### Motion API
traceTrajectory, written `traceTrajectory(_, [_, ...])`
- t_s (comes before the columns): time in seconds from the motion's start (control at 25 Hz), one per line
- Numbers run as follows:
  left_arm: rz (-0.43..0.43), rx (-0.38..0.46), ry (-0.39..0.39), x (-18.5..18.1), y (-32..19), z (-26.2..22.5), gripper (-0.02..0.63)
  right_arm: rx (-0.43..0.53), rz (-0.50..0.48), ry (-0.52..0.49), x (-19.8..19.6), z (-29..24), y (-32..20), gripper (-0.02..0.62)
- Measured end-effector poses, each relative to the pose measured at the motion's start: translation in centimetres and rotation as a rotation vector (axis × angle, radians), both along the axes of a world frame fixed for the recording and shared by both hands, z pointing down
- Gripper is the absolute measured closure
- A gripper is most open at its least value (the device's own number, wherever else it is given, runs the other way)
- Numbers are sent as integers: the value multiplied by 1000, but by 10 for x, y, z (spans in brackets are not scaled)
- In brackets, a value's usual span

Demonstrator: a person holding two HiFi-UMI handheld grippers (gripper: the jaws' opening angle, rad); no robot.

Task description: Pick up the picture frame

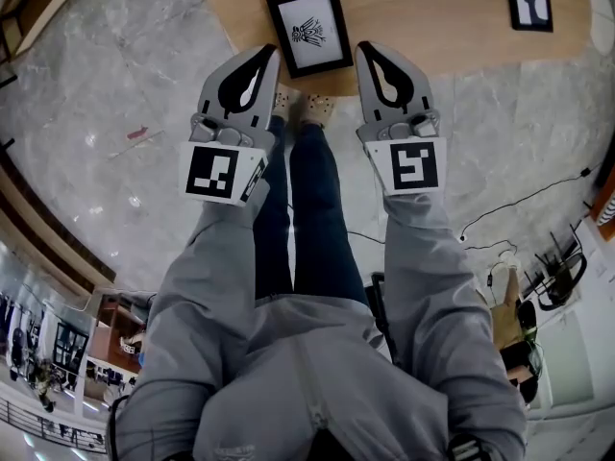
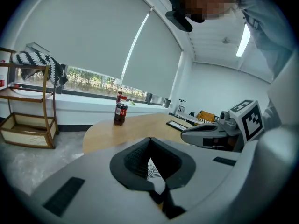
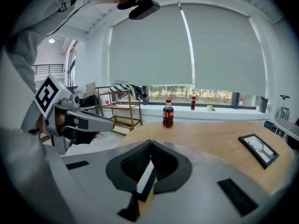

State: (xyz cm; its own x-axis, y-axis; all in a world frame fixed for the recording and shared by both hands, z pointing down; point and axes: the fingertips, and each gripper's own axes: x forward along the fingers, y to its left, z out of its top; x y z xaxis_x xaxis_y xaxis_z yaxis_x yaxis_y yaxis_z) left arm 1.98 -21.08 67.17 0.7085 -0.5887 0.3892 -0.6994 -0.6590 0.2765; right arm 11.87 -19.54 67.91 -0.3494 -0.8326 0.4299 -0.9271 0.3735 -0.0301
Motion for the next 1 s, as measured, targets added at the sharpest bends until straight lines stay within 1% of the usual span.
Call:
traceTrajectory(0.28, [-3,-70,-36,-7,12,42,589,-63,-19,23,0,31,2,563])
traceTrajectory(0.48, [1,-102,-47,-9,15,69,588,-141,6,1,-2,56,2,563])
traceTrajectory(0.6, [-7,-131,-46,-10,17,80,589,-169,16,-9,-1,69,2,563])
traceTrajectory(0.84, [-5,-171,-61,-11,17,100,589,-216,6,6,-1,94,-1,561])
traceTrajectory(1.0, [-5,-187,-73,-14,14,106,589,-247,6,-26,-3,102,-4,561])
